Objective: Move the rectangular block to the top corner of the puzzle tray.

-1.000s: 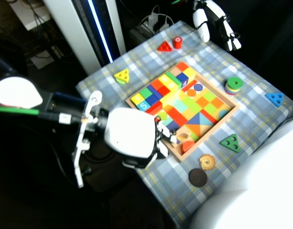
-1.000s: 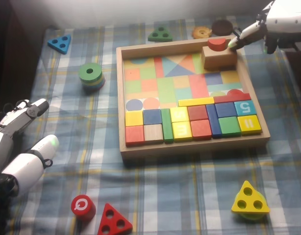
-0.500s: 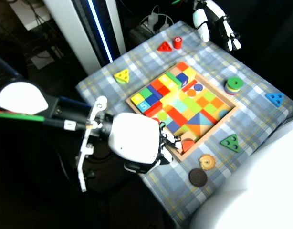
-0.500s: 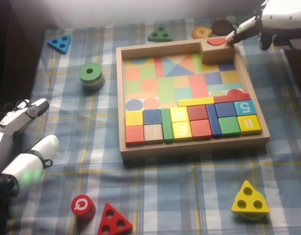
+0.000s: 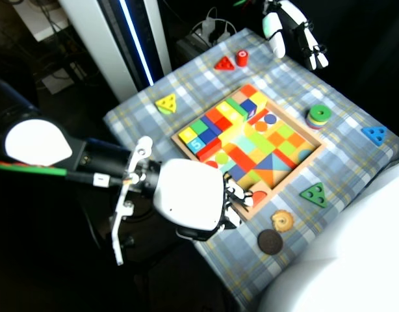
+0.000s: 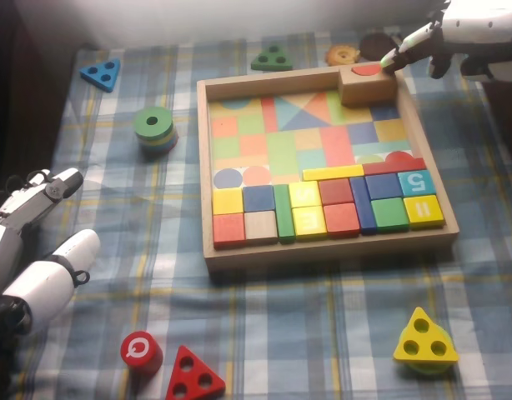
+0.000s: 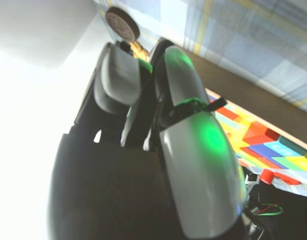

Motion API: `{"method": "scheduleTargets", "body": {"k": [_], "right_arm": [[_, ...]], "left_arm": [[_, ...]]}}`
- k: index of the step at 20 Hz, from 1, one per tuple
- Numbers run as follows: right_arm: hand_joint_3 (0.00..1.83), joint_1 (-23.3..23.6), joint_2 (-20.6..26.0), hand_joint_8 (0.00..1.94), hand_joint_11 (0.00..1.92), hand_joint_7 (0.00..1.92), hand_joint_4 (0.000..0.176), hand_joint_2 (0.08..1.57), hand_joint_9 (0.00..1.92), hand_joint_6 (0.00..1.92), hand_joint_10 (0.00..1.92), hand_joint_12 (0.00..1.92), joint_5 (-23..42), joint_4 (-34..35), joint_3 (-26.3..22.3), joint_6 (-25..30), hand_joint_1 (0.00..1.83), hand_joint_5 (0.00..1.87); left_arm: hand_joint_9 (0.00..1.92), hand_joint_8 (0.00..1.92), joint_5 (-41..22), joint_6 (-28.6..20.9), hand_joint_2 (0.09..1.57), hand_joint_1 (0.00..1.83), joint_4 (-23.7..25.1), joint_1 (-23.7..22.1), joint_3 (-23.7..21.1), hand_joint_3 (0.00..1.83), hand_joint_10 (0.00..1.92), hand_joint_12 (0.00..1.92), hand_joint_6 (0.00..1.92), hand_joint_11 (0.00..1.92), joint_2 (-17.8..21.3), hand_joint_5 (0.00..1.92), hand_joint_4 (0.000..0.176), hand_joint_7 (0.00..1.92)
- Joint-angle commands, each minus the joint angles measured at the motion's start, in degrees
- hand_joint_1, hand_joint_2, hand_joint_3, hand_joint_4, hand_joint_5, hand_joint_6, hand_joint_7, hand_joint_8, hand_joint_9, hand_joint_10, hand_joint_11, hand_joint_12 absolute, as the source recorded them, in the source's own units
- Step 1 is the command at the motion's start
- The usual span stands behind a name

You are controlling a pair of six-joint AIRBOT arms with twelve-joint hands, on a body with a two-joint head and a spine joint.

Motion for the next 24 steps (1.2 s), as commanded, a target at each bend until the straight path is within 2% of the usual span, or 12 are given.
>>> {"method": "scheduleTargets", "body": {"k": [1,3,4,5,12,15,16,17,20,22,23,24], "right_arm": [[0.00,0.97,0.76,1.94,1.47,1.14,0.033,1.22,1.36,0.00,1.92,1.92,-0.33,1.76,-0.30,-1.04,1.49,0.51],[0.01,1.56,2.27,1.94,1.49,1.18,0.019,1.24,1.40,0.00,1.92,1.92,-0.33,2.98,-1.92,-2.55,1.53,0.47],[0.00,1.79,2.66,1.94,1.51,1.20,0.024,1.23,1.42,0.00,1.92,1.92,-0.33,3.29,-2.32,-2.88,1.53,0.48],[0.00,2.01,3.04,1.94,1.49,1.17,0.000,1.24,1.37,0.00,1.92,1.92,-0.33,3.67,-2.53,-2.92,1.53,0.46],[0.00,2.75,5.79,1.94,1.51,1.12,0.009,1.23,1.39,0.00,1.92,1.92,-0.10,7.38,-5.40,-4.31,1.55,0.45],[0.00,1.86,9.70,1.94,1.57,1.09,0.000,1.23,1.46,0.01,1.92,1.92,1.40,26.07,-10.28,-22.43,1.58,0.49],[0.00,1.30,10.08,1.94,1.57,1.08,0.000,1.23,1.46,0.01,1.92,1.92,2.69,28.99,-10.66,-25.11,1.57,0.49],[0.01,0.43,10.59,1.94,1.59,1.25,0.000,1.26,1.51,0.01,1.92,1.92,4.40,31.33,-10.94,-26.14,1.38,0.46],[0.02,-5.63,12.63,1.94,1.51,1.24,0.000,1.31,1.46,0.00,1.92,1.92,11.06,44.34,-11.70,-29.26,1.01,0.40],[0.01,-8.91,15.02,1.94,1.34,1.12,0.000,1.35,1.33,0.00,1.92,1.92,13.37,56.09,-16.54,-43.17,0.71,0.39],[0.01,-11.56,17.30,1.45,0.77,0.69,0.000,1.39,0.75,0.00,1.80,1.92,16.16,64.92,-21.71,-56.77,0.53,0.36],[0.00,-13.60,18.67,1.68,0.84,0.79,0.000,1.39,0.86,0.00,1.90,1.92,18.87,70.09,-25.19,-64.04,0.39,0.39]], "left_arm": [[0.08,0.00,-6.53,-0.49,1.37,0.59,2.26,0.03,0.01,0.00,0.00,0.00,0.00,0.00,0.30,0.37,0.030,0.16],[0.07,0.00,-6.52,-0.54,1.38,0.55,2.26,0.03,0.01,0.00,0.00,0.00,0.00,0.00,0.30,0.37,0.038,0.16],[0.07,0.00,-6.52,-0.57,1.38,0.55,2.25,0.04,0.01,0.00,0.00,0.00,0.00,0.00,0.28,0.36,0.038,0.16],[0.07,0.00,-6.53,-0.62,1.37,0.57,2.24,0.08,0.01,0.00,0.00,0.00,0.00,0.01,0.27,0.37,0.038,0.16],[0.07,0.00,-6.61,-0.73,1.38,0.53,2.26,0.11,0.04,0.00,0.00,0.01,0.00,0.01,0.28,0.36,0.047,0.17],[0.07,0.00,-7.42,-0.73,1.38,0.53,2.18,0.34,-0.16,0.00,0.00,0.00,0.00,0.00,0.31,0.35,0.055,0.15],[0.07,0.00,-7.82,-0.73,1.38,0.53,1.94,0.50,-0.24,0.00,0.00,0.00,0.00,0.00,0.34,0.35,0.056,0.15],[0.06,0.00,-8.20,-0.73,1.38,0.55,1.73,0.73,-0.30,0.00,0.00,0.00,0.00,0.00,0.42,0.36,0.046,0.16],[0.04,0.00,-8.21,-0.72,1.39,0.55,1.76,0.76,-0.27,0.00,0.00,0.00,0.00,0.00,0.89,0.34,0.032,0.15],[0.03,0.00,-8.11,-0.72,1.39,0.55,1.88,0.76,-0.20,0.00,0.00,0.00,0.00,0.00,1.16,0.34,0.030,0.14],[0.03,0.00,-8.25,-0.71,1.40,0.53,2.07,0.75,-0.17,0.00,0.00,0.00,0.00,0.00,1.39,0.33,0.034,0.14],[0.02,0.00,-8.50,-0.71,1.40,0.53,2.11,0.75,-0.18,0.01,0.00,0.00,0.00,0.00,1.55,0.33,0.041,0.12]]}}
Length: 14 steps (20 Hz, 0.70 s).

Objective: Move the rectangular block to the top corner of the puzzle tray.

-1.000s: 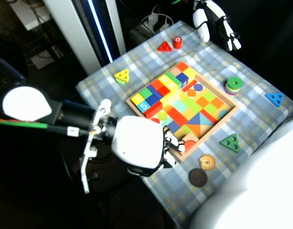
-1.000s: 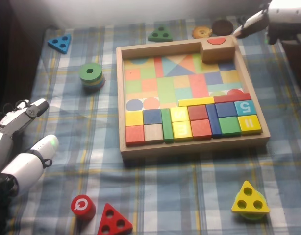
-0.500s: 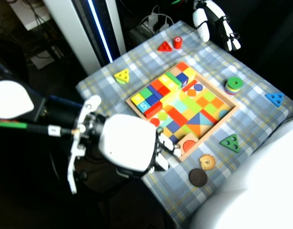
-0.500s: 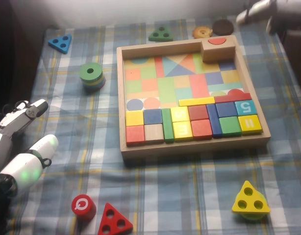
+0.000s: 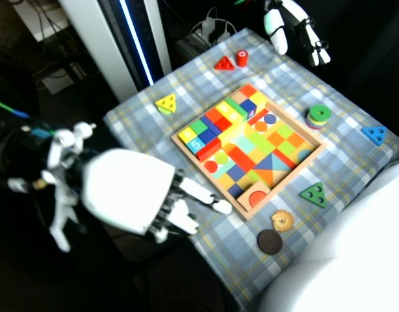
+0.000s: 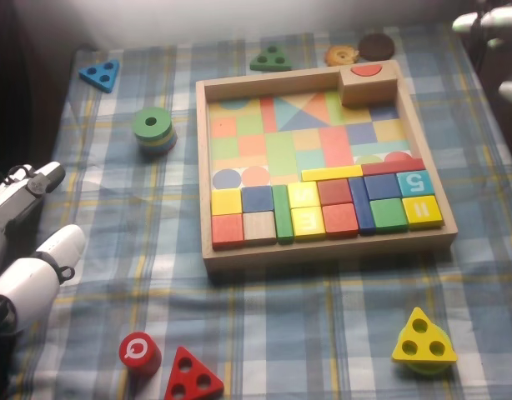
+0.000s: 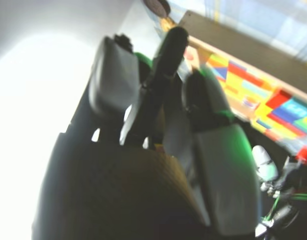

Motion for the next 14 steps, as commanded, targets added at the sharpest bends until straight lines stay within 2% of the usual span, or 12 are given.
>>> {"method": "scheduleTargets", "body": {"k": [1,2,3,4,5,7,9,10,11,12,13,14], "right_arm": [[0.00,-0.65,0.44,1.88,1.14,0.97,0.000,1.38,1.16,0.01,1.92,1.92,10.81,4.50,-1.90,-5.65,0.35,0.41],[0.00,-3.43,1.17,1.93,1.42,1.23,0.000,1.37,1.44,0.02,1.92,1.92,14.90,9.22,-5.05,-12.68,0.30,0.44],[0.00,-5.34,1.22,1.94,1.56,1.25,0.000,1.39,1.54,0.01,1.92,1.92,18.41,12.75,-7.46,-18.09,0.13,0.42],[0.00,-7.71,1.23,1.94,1.56,1.25,0.000,1.39,1.54,0.01,1.92,1.92,21.98,15.95,-9.79,-23.14,0.13,0.42],[0.01,-9.80,1.23,1.94,1.42,1.10,0.000,1.40,1.39,0.01,1.92,1.92,25.59,18.54,-11.97,-27.51,0.04,0.39],[0.00,-13.69,1.23,1.87,1.30,1.02,0.000,1.40,1.27,0.01,1.92,1.92,31.39,21.89,-14.57,-29.94,0.01,0.43],[0.00,-16.59,0.99,1.58,1.11,0.90,0.000,1.32,1.07,0.00,1.92,1.92,37.07,24.65,-16.62,-29.93,0.00,0.39],[0.00,-17.97,0.78,1.11,0.66,0.74,0.000,1.29,0.73,0.00,1.56,1.85,39.69,25.84,-17.63,-29.93,0.00,0.34],[0.00,-19.64,0.71,0.60,0.37,0.67,0.000,1.25,0.57,0.00,1.08,1.62,42.38,27.13,-18.52,-29.93,0.00,0.33],[0.00,-22.04,0.70,0.07,0.06,0.51,0.000,1.20,0.43,0.00,0.31,1.32,45.52,28.81,-19.41,-29.94,0.00,0.32],[0.00,-25.99,0.31,0.03,0.01,0.39,0.000,1.18,0.28,0.01,0.14,0.90,50.69,32.20,-20.95,-29.94,0.00,0.33],[0.00,-26.80,0.18,0.03,0.01,0.39,0.000,1.18,0.28,0.01,0.14,0.90,51.62,32.66,-21.18,-29.94,0.00,0.33]], "left_arm": [[0.02,0.00,-7.26,-0.44,1.41,0.51,2.27,-0.38,0.23,0.01,0.00,0.00,0.00,0.00,0.54,0.32,0.039,0.13],[0.04,0.01,-8.16,-0.43,1.40,0.50,1.28,-0.38,0.23,0.00,0.01,0.00,0.00,0.00,0.56,0.33,0.033,0.14],[0.05,0.01,-9.17,-0.44,1.40,0.50,0.16,-0.35,0.22,0.00,0.01,0.00,0.01,0.00,0.61,0.35,0.058,0.15],[0.05,0.01,-10.12,-0.44,1.40,0.50,-0.73,-0.08,0.07,0.00,0.01,0.00,0.01,0.00,0.81,0.35,0.058,0.15],[0.04,0.00,-10.73,-0.44,1.41,0.43,-1.08,0.20,-0.21,0.01,0.01,0.00,0.00,0.00,1.21,0.32,0.077,0.13],[0.01,0.00,-10.82,-0.42,1.42,0.50,-1.10,0.64,-0.56,0.01,0.00,0.00,0.00,0.00,1.77,0.32,0.078,0.10],[0.03,0.01,-10.94,0.15,1.42,0.61,-1.06,0.65,-0.79,0.00,0.01,0.00,0.01,0.00,1.80,0.35,0.050,0.13],[0.03,0.01,-10.95,1.12,1.42,0.64,-1.04,0.65,-1.00,0.00,0.01,0.00,0.02,0.00,1.82,0.36,0.034,0.14],[0.02,0.01,-10.95,1.71,1.42,0.68,-1.07,0.64,-1.06,0.00,0.01,0.00,0.01,0.00,1.81,0.36,0.022,0.14],[0.01,0.00,-10.93,1.71,1.42,0.66,-1.67,0.63,-0.80,0.00,0.00,0.00,0.01,0.00,1.71,0.36,0.029,0.14],[0.01,0.00,-10.94,1.64,1.42,0.62,-2.57,0.59,-0.61,0.00,0.00,0.00,0.00,0.00,1.55,0.35,0.033,0.13],[0.01,0.00,-10.94,1.63,1.42,0.62,-2.58,0.58,-0.67,0.00,0.00,0.00,0.00,0.00,1.53,0.35,0.033,0.13]]}}
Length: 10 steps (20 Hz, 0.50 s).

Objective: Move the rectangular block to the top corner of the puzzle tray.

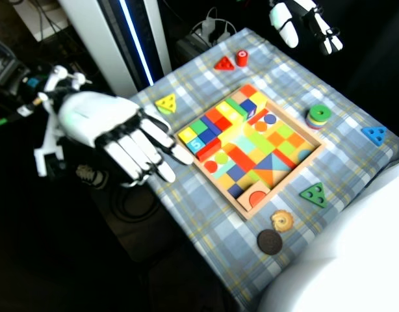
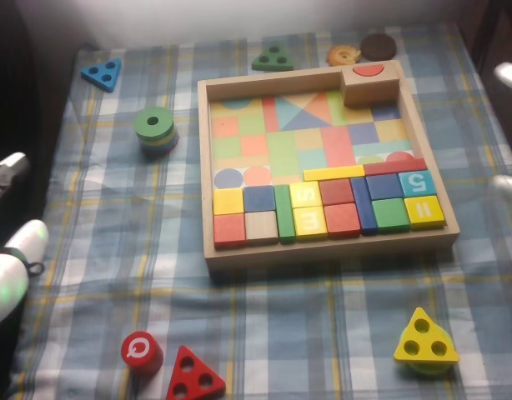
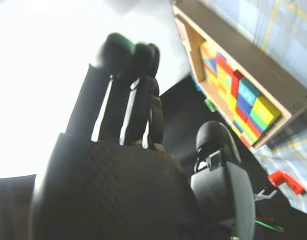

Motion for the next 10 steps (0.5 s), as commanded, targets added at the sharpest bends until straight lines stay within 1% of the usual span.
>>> {"method": "scheduleTargets", "body": {"k": [1,2,3,4,5,6,7,8,9,10], "right_arm": [[0.00,-0.81,-0.35,0.01,0.00,0.24,0.000,1.17,0.14,0.00,0.02,0.39,11.62,0.36,-0.41,-0.17,0.00,0.29],[0.00,-2.16,-0.95,0.00,0.00,0.24,0.000,1.17,0.15,0.00,0.01,0.31,13.69,1.85,-1.09,-0.16,0.00,0.29],[0.00,-2.82,-1.29,0.00,0.00,0.21,0.000,1.14,0.12,0.00,0.01,0.20,15.37,2.84,-1.66,-0.16,0.00,0.26],[0.00,-3.27,-1.67,0.00,0.00,0.21,0.000,1.14,0.12,0.00,0.01,0.20,17.02,3.74,-2.21,-0.16,0.00,0.26],[0.00,-3.31,-2.22,0.01,0.00,0.19,0.000,1.10,0.11,0.00,0.00,0.03,18.04,4.22,-2.35,-0.16,0.00,0.26],[0.00,-3.30,-2.81,0.01,0.00,0.20,0.000,1.10,0.11,0.01,0.00,0.01,18.97,4.71,-2.30,-0.16,0.00,0.27],[0.00,-3.32,-3.31,0.01,0.00,0.20,0.000,1.10,0.11,0.01,0.00,0.01,19.85,5.29,-2.30,-0.16,0.00,0.27],[0.00,-3.54,-3.88,0.02,0.01,0.23,0.000,1.09,0.12,0.02,0.01,0.01,20.94,5.96,-2.30,-0.14,0.00,0.31],[0.00,-3.82,-4.65,0.01,0.02,0.21,0.000,1.07,0.11,0.01,0.00,0.01,22.37,6.86,-2.30,0.28,0.00,0.29],[0.00,-3.89,-5.27,0.01,0.01,0.21,0.000,1.06,0.10,0.00,0.00,0.01,23.34,7.35,-2.28,0.78,0.00,0.28]], "left_arm": [[0.00,0.00,-6.99,-0.17,1.42,0.66,2.58,-0.24,0.13,0.00,0.00,0.00,0.00,0.00,0.00,0.34,0.006,0.11],[0.00,0.00,-6.99,-0.16,1.42,0.67,2.78,-0.26,0.04,0.00,0.00,0.00,0.00,0.00,-0.02,0.33,0.016,0.11],[0.00,0.00,-6.99,-0.16,1.41,0.66,2.84,-0.27,0.01,0.00,0.00,0.00,0.00,0.00,-0.09,0.33,0.027,0.11],[0.00,0.00,-6.99,-0.16,1.41,0.66,2.64,-0.27,0.12,0.00,0.00,0.00,0.00,0.00,-0.38,0.33,0.027,0.11],[0.00,0.00,-6.98,-0.18,1.41,0.64,2.17,-0.25,0.32,0.00,0.00,0.00,0.00,0.00,-0.77,0.34,0.029,0.11],[0.01,0.01,-6.95,-0.18,1.40,0.63,2.07,-0.25,0.43,0.00,0.00,0.00,0.01,0.00,-1.11,0.34,0.034,0.12],[0.01,0.01,-6.88,-0.23,1.40,0.63,2.15,-0.27,0.47,0.00,0.00,0.00,0.01,0.00,-1.38,0.34,0.034,0.12],[0.02,0.01,-6.84,-0.43,1.39,0.62,2.31,-0.29,0.57,0.00,0.01,0.00,0.01,0.00,-1.65,0.36,0.017,0.14],[0.04,0.01,-6.82,-0.90,1.39,0.59,2.45,-0.30,0.74,0.00,0.01,0.00,0.01,0.00,-1.94,0.36,0.029,0.14],[0.05,0.01,-6.80,-1.07,1.39,0.58,2.57,-0.30,0.80,0.00,0.02,0.00,0.01,0.00,-2.13,0.36,0.027,0.15]]}}
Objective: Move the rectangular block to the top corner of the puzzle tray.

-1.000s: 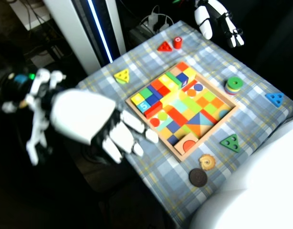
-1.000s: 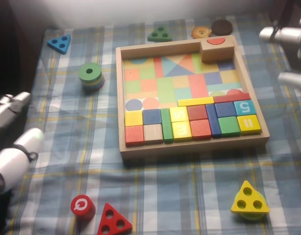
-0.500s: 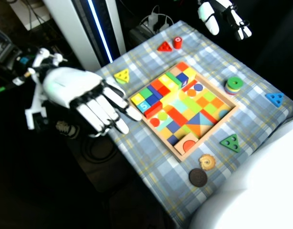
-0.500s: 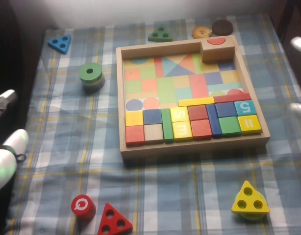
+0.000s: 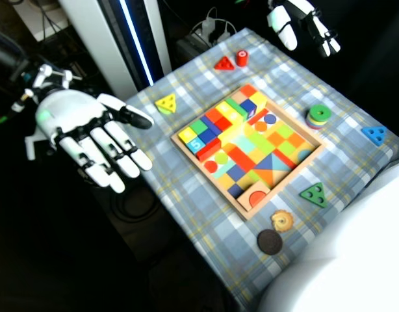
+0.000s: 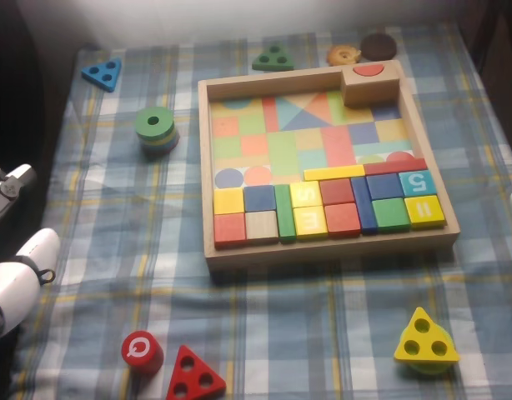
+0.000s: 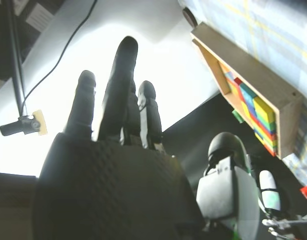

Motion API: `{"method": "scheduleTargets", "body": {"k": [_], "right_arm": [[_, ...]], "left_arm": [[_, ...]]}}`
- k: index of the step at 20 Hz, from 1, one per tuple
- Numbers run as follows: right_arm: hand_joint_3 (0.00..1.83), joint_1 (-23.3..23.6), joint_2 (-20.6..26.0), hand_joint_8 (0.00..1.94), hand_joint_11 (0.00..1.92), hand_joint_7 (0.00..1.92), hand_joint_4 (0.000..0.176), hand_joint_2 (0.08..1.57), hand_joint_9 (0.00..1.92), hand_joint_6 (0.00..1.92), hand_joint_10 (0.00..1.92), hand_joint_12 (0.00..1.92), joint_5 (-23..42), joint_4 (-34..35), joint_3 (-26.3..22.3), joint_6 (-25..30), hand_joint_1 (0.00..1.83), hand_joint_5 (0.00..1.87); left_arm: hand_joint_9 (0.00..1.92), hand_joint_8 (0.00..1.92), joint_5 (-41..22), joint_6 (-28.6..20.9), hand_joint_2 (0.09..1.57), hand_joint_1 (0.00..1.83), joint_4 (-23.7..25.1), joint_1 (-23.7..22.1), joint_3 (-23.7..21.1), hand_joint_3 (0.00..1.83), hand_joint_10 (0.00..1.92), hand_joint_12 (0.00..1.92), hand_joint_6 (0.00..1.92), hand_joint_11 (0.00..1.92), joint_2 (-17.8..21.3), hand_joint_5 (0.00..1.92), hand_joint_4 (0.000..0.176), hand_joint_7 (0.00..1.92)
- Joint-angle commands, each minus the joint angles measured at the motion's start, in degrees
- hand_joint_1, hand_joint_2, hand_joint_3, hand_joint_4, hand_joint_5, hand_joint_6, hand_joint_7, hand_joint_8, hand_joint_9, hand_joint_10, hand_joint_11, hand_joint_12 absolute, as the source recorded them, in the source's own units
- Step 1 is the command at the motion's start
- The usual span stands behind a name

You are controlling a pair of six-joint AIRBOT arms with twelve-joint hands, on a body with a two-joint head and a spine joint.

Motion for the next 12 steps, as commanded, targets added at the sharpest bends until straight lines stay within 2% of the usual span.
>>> {"method": "scheduleTargets", "body": {"k": [1,2,3,4,5,6,7,8,9,10,11,12], "right_arm": [[0.00,0.28,-0.29,0.00,0.01,0.20,0.000,1.06,0.10,0.00,0.00,0.01,8.97,-1.05,0.21,0.64,0.00,0.28],[0.00,0.28,-0.70,0.01,0.04,0.22,0.000,1.08,0.11,0.01,0.01,0.02,8.97,-0.57,0.36,0.76,0.00,0.29],[0.00,0.28,-1.36,0.00,0.04,0.20,0.016,1.05,0.10,0.00,0.00,0.02,8.97,-0.42,0.82,2.13,0.00,0.28],[0.00,0.21,-1.62,0.00,0.04,0.20,0.016,1.05,0.10,0.00,0.00,0.02,8.97,-0.31,1.05,3.08,0.00,0.28],[0.00,-0.31,-1.99,0.01,0.06,0.21,0.043,1.03,0.11,0.00,0.01,0.04,8.97,0.38,1.52,4.72,0.00,0.28],[0.00,-0.88,-2.21,0.01,0.06,0.21,0.043,1.03,0.11,0.00,0.01,0.04,8.97,0.90,1.91,6.21,0.00,0.28],[0.02,-1.26,-2.43,0.00,0.00,0.24,0.039,1.05,0.13,0.00,0.01,0.34,8.97,1.07,2.33,7.92,0.00,0.29],[0.02,-1.29,-2.53,0.00,0.00,0.23,0.032,1.05,0.13,0.00,0.00,0.31,8.97,1.08,2.45,8.25,0.00,0.29],[0.02,-1.27,-2.68,0.00,0.00,0.23,0.032,1.05,0.13,0.00,0.00,0.31,8.97,1.09,2.53,8.25,0.00,0.29],[0.01,-1.12,-2.85,0.00,0.00,0.23,0.039,1.06,0.13,0.00,0.00,0.25,8.97,1.12,2.57,8.22,0.00,0.28],[0.01,-1.01,-3.06,0.00,0.00,0.23,0.041,1.06,0.13,0.00,0.00,0.28,8.97,1.33,2.72,8.22,0.00,0.29],[0.00,-1.02,-3.11,0.00,0.00,0.25,0.034,1.05,0.15,0.00,0.01,0.37,8.97,1.33,2.77,8.24,0.00,0.30]], "left_arm": [[0.06,0.01,-6.87,-0.54,1.39,0.55,2.20,-0.24,0.45,0.00,0.02,0.00,0.01,0.00,-0.21,0.36,0.038,0.16],[0.06,0.00,-6.41,-0.59,1.39,0.54,2.15,-0.22,0.80,0.00,0.02,0.00,0.00,0.00,-0.40,0.36,0.048,0.15],[0.07,0.00,-5.68,-0.95,1.39,0.52,2.09,-0.20,1.39,0.00,0.02,0.00,0.00,0.00,-0.57,0.35,0.044,0.15],[0.07,0.00,-5.14,-1.61,1.39,0.52,2.12,-0.18,1.94,0.00,0.02,0.00,0.00,0.00,-0.66,0.35,0.044,0.15],[0.07,0.00,-4.76,-2.13,1.39,0.51,2.56,-0.37,2.35,0.00,0.01,0.00,0.00,0.00,-0.71,0.35,0.036,0.16],[0.07,0.00,-4.70,-2.14,1.39,0.51,2.80,-0.83,2.46,0.00,0.01,0.00,0.00,0.00,-0.83,0.35,0.036,0.16],[0.05,0.00,-4.80,-2.14,1.40,0.49,3.03,-1.04,2.55,0.00,0.00,0.00,0.00,0.00,-1.04,0.35,0.042,0.14],[0.06,0.00,-4.90,-2.13,1.40,0.49,3.07,-1.04,2.52,0.00,0.01,0.00,0.00,0.00,-1.09,0.35,0.034,0.15],[0.06,0.00,-5.05,-2.13,1.40,0.49,3.08,-1.03,2.41,0.00,0.01,0.00,0.00,0.00,-1.09,0.35,0.034,0.15],[0.06,0.00,-5.29,-2.12,1.39,0.53,3.08,-1.01,2.33,0.00,0.01,0.00,0.00,0.00,-1.04,0.36,0.037,0.15],[0.06,0.00,-5.33,-2.12,1.39,0.53,3.09,-1.00,2.27,0.00,0.00,0.00,0.00,0.00,-0.98,0.35,0.046,0.15],[0.06,0.00,-5.34,-2.12,1.40,0.53,3.09,-1.00,2.27,0.00,0.00,0.00,0.00,0.00,-0.98,0.34,0.051,0.14]]}}
